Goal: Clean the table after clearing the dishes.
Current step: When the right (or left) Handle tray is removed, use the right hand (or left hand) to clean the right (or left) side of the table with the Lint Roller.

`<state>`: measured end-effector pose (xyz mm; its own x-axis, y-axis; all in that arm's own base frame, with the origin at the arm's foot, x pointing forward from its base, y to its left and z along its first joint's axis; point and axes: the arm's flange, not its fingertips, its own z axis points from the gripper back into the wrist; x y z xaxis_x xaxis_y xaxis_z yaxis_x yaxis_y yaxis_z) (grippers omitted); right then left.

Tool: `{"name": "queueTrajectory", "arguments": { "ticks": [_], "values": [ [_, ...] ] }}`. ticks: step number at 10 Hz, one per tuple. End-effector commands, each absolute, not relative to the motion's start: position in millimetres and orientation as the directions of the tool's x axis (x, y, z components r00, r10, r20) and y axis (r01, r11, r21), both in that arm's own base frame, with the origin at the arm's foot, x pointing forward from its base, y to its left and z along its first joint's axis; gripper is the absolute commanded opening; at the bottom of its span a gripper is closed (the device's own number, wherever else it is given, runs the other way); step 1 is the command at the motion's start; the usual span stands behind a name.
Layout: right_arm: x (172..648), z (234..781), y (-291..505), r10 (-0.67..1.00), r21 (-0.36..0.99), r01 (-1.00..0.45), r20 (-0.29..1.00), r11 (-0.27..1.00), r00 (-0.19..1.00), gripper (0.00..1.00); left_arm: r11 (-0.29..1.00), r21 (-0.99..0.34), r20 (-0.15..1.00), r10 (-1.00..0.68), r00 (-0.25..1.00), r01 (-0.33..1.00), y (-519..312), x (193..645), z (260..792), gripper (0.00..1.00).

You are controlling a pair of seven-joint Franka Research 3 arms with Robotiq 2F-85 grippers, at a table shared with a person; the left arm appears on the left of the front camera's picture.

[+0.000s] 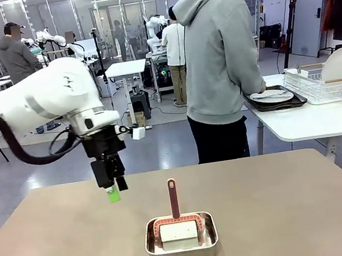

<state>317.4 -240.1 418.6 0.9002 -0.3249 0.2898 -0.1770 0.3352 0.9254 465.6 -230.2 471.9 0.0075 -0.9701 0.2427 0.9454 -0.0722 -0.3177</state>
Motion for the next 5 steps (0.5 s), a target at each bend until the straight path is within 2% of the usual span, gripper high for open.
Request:
{"name": "queueTrajectory", "arguments": {
  "ticks": [1, 5],
  "values": [
    [316, 421, -240, -0.329, 0.922, -0.181, 0.298, 0.342, 0.896, 1.00, -0.111, -0.306, 0.173, -0.983, -0.060, 0.946, -247, 477, 473, 1.00],
    [316, 421, -240, -0.329, 0.922, -0.181, 0.298, 0.342, 0.896, 1.00, -0.105, -0.289, 0.099, -0.992, -0.080, 0.952, -292, 492, 462, 1.00]
  ]
}}
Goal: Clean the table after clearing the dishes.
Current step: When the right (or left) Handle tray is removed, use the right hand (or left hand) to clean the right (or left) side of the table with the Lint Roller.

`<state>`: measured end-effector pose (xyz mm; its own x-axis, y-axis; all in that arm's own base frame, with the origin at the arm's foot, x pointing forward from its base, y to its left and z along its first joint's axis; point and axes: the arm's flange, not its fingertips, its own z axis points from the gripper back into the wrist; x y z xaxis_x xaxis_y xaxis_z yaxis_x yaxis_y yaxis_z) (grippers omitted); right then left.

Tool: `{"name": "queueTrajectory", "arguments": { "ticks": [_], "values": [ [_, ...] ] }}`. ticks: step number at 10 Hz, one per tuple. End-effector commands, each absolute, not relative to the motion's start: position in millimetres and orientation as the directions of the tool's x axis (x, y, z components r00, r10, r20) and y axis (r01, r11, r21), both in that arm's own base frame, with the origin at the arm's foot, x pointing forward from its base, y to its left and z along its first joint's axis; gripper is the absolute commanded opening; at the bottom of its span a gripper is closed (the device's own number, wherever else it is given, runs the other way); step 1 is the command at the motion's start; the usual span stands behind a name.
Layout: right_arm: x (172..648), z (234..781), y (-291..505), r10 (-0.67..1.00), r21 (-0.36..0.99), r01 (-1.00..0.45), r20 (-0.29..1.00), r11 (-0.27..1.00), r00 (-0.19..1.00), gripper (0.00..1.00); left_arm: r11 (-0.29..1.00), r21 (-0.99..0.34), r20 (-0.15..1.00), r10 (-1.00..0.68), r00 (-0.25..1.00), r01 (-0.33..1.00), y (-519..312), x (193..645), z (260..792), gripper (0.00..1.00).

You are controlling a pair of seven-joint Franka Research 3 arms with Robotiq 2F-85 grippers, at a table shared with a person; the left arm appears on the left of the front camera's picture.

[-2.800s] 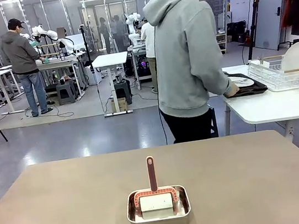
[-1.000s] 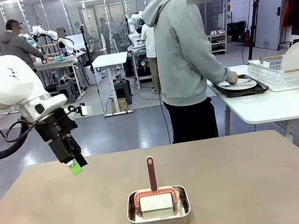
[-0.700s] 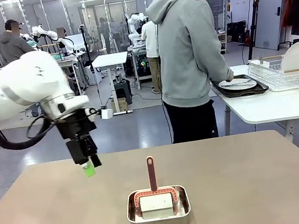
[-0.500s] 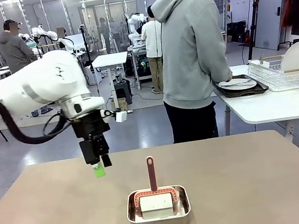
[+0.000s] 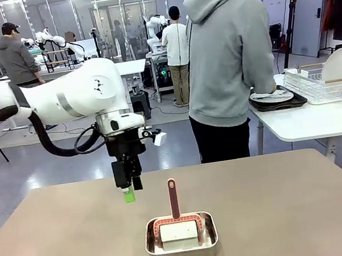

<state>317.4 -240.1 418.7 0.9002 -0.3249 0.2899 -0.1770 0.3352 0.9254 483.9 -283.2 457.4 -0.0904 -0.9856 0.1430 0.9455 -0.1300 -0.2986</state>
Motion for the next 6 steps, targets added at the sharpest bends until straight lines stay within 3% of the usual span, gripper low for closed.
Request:
{"name": "queueTrajectory", "arguments": {
  "ticks": [1, 4, 6],
  "values": [
    [316, 421, -240, -0.329, 0.922, -0.181, 0.298, 0.342, 0.896, 1.00, -0.095, -0.285, 0.071, -0.994, -0.078, 0.954, -303, 496, 457, 1.00],
    [316, 421, -240, -0.329, 0.922, -0.181, 0.298, 0.342, 0.896, 1.00, -0.031, -0.254, -0.030, -0.999, -0.040, 0.967, -321, 513, 449, 1.00],
    [316, 421, -240, -0.329, 0.922, -0.181, 0.298, 0.342, 0.896, 1.00, -0.042, -0.288, 0.000, -0.999, -0.044, 0.957, -335, 523, 442, 1.00]
  ]
}}
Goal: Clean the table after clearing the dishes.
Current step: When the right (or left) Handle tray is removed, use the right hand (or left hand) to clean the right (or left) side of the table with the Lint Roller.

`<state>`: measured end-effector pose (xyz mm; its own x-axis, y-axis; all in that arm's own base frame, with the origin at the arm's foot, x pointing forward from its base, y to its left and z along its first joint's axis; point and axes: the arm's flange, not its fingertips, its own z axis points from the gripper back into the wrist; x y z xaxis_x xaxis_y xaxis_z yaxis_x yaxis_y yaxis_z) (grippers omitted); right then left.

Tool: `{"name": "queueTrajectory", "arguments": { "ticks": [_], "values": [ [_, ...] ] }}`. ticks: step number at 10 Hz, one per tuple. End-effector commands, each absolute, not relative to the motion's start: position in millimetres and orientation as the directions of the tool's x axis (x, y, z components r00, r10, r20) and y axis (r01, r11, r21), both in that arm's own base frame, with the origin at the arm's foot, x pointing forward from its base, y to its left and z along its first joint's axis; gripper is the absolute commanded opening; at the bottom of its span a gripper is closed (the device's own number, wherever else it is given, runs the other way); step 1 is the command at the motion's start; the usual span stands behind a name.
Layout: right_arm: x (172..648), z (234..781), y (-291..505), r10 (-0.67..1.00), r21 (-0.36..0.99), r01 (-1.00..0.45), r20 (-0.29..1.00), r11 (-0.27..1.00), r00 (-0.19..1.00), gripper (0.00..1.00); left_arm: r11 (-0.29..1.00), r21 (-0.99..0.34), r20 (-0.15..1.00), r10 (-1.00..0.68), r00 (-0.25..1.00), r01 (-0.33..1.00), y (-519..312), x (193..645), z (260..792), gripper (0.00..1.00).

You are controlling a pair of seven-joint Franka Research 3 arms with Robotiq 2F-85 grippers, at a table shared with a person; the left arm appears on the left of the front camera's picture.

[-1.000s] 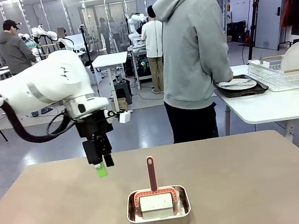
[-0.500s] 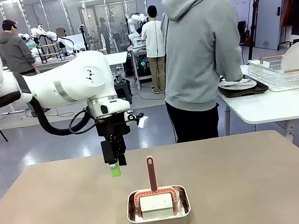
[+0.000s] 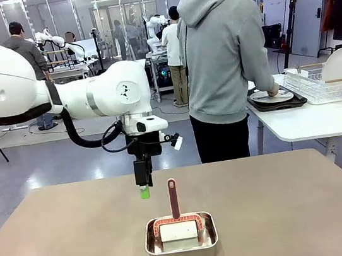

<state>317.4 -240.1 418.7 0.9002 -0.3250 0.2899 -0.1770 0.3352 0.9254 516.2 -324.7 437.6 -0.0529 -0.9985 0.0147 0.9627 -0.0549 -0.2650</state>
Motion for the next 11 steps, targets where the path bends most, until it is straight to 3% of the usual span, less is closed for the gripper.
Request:
{"name": "queueTrajectory", "arguments": {
  "ticks": [1, 11],
  "values": [
    [316, 421, -240, -0.329, 0.922, -0.181, 0.298, 0.342, 0.896, 1.00, -0.034, -0.288, -0.003, -0.999, -0.036, 0.957, -342, 526, 439, 1.00],
    [316, 421, -240, -0.329, 0.922, -0.181, 0.298, 0.342, 0.896, 1.00, -0.095, -0.333, 0.018, -0.995, -0.094, 0.938, -390, 533, 417, 1.00]
  ]
}}
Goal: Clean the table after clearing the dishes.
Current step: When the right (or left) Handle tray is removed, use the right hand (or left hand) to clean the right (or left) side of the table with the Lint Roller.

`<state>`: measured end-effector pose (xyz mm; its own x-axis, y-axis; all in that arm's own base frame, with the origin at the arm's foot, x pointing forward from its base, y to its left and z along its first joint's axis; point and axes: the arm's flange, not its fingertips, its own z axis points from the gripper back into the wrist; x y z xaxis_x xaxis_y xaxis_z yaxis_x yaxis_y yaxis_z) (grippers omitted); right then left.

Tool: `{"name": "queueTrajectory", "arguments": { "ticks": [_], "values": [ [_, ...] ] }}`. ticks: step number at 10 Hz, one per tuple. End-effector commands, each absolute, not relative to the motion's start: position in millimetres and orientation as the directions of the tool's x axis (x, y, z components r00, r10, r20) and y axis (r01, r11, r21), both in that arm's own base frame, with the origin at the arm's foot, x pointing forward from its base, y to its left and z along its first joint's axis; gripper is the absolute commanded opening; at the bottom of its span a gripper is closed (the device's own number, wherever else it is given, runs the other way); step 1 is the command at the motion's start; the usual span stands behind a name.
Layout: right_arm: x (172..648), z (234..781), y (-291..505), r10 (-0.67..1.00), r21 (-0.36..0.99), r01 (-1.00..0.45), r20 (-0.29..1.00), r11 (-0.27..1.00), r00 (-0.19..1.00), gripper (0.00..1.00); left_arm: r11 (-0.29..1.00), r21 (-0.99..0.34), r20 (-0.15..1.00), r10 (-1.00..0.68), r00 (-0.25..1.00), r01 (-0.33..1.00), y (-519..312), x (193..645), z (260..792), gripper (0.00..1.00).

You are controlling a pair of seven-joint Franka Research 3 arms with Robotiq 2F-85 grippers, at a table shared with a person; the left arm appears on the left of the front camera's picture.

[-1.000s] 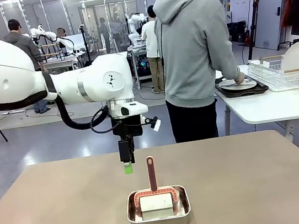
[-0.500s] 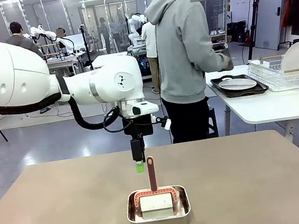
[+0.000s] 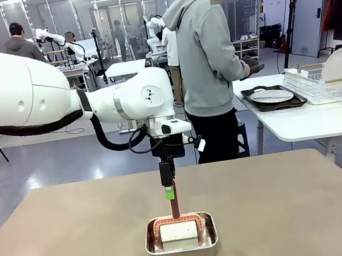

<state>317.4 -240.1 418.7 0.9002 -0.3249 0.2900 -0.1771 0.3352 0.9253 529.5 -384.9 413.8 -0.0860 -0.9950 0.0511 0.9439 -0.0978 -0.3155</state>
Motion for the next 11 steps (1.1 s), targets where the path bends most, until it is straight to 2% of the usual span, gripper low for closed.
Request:
{"name": "queueTrajectory", "arguments": {
  "ticks": [1, 5, 6, 11],
  "values": [
    [316.2, 420.9, -240.3, -0.329, 0.922, -0.181, 0.298, 0.342, 0.896, 1.00, -0.089, -0.350, 0.015, -0.996, -0.090, 0.932, -391.3, 534.6, 414.4, 1.00],
    [316.2, 420.9, -240.3, -0.329, 0.922, -0.181, 0.298, 0.342, 0.896, 1.00, -0.090, -0.363, 0.026, -0.996, -0.086, 0.928, -392.4, 535.0, 410.9, 1.00],
    [316.2, 420.9, -240.3, -0.329, 0.922, -0.181, 0.298, 0.342, 0.896, 1.00, -0.083, -0.372, 0.020, -0.996, -0.081, 0.924, -392.7, 535.7, 409.7, 0.97],
    [316.2, 420.9, -240.3, -0.329, 0.922, -0.181, 0.298, 0.342, 0.896, 1.00, -0.067, -0.380, 0.015, -0.998, -0.067, 0.923, -391.9, 534.7, 407.8, 0.48]
  ]
}}
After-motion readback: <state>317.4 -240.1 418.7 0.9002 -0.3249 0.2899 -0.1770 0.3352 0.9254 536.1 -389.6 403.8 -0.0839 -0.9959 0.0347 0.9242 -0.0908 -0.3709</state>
